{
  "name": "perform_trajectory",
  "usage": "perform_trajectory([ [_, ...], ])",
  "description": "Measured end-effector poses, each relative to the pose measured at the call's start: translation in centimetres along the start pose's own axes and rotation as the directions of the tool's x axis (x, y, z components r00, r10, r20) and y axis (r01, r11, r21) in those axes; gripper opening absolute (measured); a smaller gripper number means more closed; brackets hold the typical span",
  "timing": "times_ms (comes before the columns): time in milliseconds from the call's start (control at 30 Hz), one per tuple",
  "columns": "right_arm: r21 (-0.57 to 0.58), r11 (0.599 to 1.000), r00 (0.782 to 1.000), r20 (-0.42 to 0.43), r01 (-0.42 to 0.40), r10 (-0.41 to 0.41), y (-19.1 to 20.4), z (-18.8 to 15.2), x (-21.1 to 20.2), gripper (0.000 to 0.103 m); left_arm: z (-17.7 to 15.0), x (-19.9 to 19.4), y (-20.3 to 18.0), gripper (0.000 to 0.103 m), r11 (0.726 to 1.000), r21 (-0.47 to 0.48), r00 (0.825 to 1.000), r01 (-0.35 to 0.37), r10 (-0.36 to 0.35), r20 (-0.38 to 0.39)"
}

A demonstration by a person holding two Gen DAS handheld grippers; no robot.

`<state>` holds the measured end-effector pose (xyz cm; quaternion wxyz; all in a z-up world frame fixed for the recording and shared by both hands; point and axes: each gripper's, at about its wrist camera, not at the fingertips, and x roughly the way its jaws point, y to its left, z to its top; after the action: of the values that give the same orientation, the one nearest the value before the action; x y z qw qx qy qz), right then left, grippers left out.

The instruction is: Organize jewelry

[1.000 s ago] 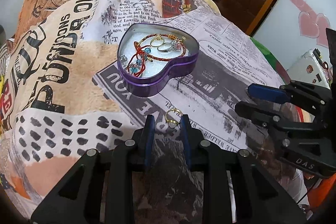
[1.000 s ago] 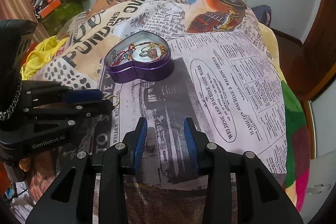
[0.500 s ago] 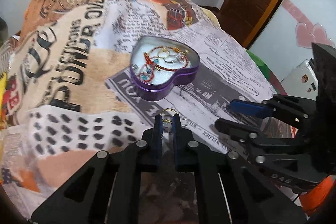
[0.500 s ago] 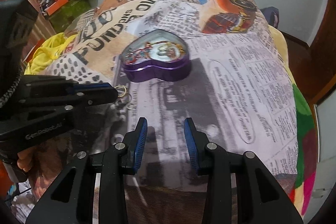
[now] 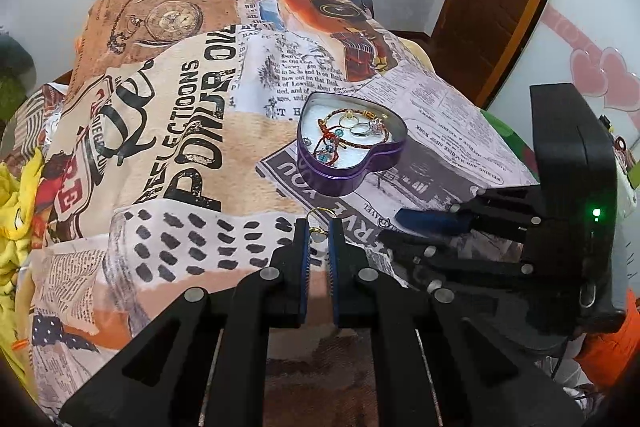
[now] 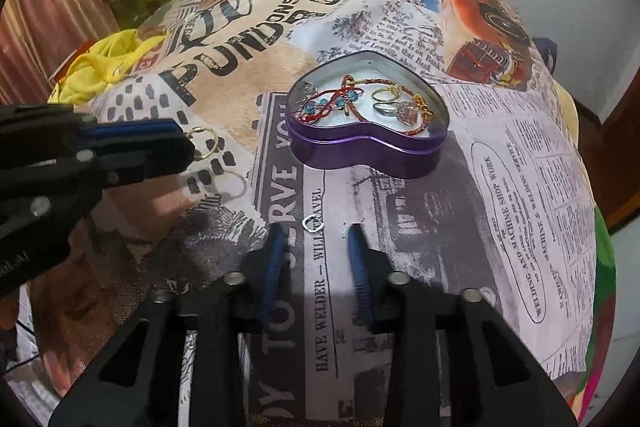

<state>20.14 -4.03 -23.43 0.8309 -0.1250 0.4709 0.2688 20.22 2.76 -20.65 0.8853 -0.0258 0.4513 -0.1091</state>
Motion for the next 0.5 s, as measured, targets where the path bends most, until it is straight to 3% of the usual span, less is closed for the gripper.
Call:
perform_trajectory([
  [500,-0.013,1.000,1.000,0.011,-0.008,0.008,0.15,0.46,0.29,0.009,0.25,-0.62,0.25,0.007,1.000,-0.025,1.000,0.005,-0.004,0.020],
])
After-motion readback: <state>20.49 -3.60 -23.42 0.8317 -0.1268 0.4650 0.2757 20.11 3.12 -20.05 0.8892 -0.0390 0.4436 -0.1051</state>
